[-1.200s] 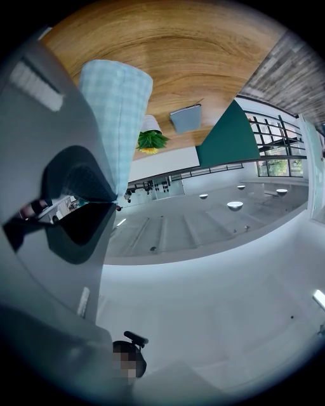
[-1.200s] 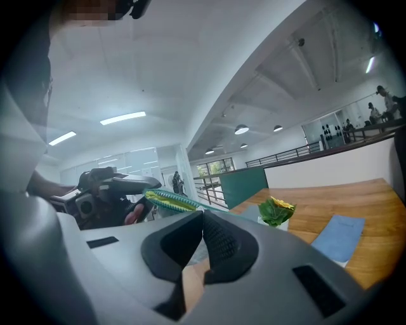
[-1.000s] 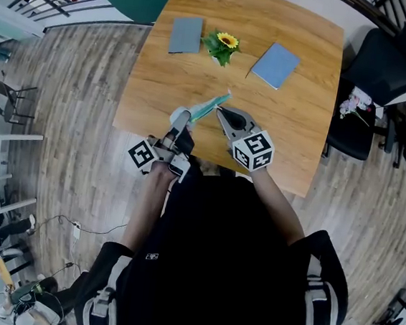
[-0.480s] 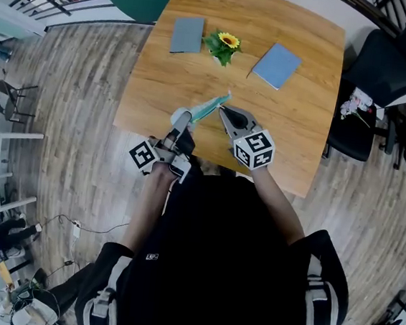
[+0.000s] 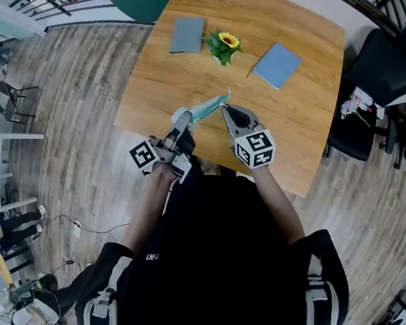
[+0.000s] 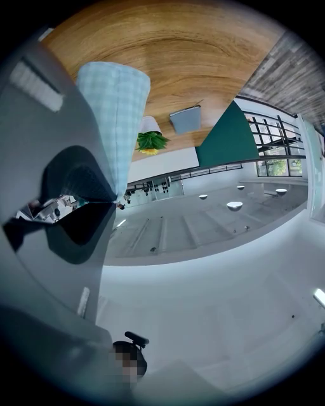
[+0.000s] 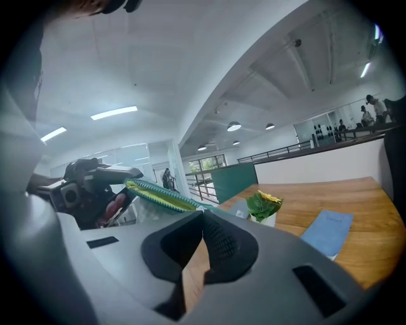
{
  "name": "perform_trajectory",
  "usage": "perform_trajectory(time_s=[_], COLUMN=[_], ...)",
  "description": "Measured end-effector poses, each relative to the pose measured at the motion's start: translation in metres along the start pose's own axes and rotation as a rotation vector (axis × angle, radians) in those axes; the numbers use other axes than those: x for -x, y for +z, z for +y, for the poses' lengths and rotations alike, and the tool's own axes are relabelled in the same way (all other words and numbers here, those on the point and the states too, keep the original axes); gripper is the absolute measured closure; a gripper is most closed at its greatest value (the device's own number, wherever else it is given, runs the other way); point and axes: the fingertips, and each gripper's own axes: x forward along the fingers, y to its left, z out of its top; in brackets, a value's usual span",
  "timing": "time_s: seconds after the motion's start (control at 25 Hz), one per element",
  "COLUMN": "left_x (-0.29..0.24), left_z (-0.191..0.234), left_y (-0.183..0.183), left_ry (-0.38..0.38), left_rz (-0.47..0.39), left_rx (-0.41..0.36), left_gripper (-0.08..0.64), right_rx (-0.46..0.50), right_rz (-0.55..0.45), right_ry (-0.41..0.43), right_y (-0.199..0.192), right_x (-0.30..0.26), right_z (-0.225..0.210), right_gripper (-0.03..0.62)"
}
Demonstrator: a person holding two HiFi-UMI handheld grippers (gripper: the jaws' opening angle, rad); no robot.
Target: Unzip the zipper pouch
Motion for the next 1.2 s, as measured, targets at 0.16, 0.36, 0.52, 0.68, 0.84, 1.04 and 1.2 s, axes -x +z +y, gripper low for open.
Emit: perform_trajectory(time_s=[0.16, 0.36, 0.52, 0.68, 0.84, 1.04, 1.2], left_x=[0.001, 0.002, 0.003, 0.005, 0.005, 0.005, 0.006], left_z=[-0.002, -0.003, -0.002, 0.0, 0.0, 0.0, -0.001], left_y=[-0.002, -0.001, 0.0, 0.0, 0.0, 0.001, 0.0], left_ry=[-0.007, 0.005, 0.006, 0.009, 0.006, 0.001, -0.004], left_rz=[0.007, 0.014, 0.012, 0.009, 0.007, 0.009, 0.014], left_rx=[-0.003, -0.009, -0.009, -0.014, -0.007, -0.002, 0.006], left_gripper=[0.554, 0.554, 0.554, 0.554, 0.554, 0.554, 0.554], right_rx=[-0.004, -0.011, -0.011, -0.003, -0.01, -0.014, -0.01], right_rz=[0.005, 0.007, 0.015, 0.028, 0.034, 0.037, 0.038], right_ry=[-0.004, 0.004, -0.004, -0.011, -0.022, -0.041, -0.044], right_y=[-0.002, -0.002, -0.003, -0.006, -0.009, -0.01, -0.009], right_x=[0.001, -0.005, -0.008, -0.005, -0.003, 0.0, 0.0], right_z=[0.0, 0.002, -0.001, -0.007, -0.013, -0.021, -0.021], right_gripper=[0.588, 0.586, 0.588, 0.588, 0.588, 0.588, 0.587])
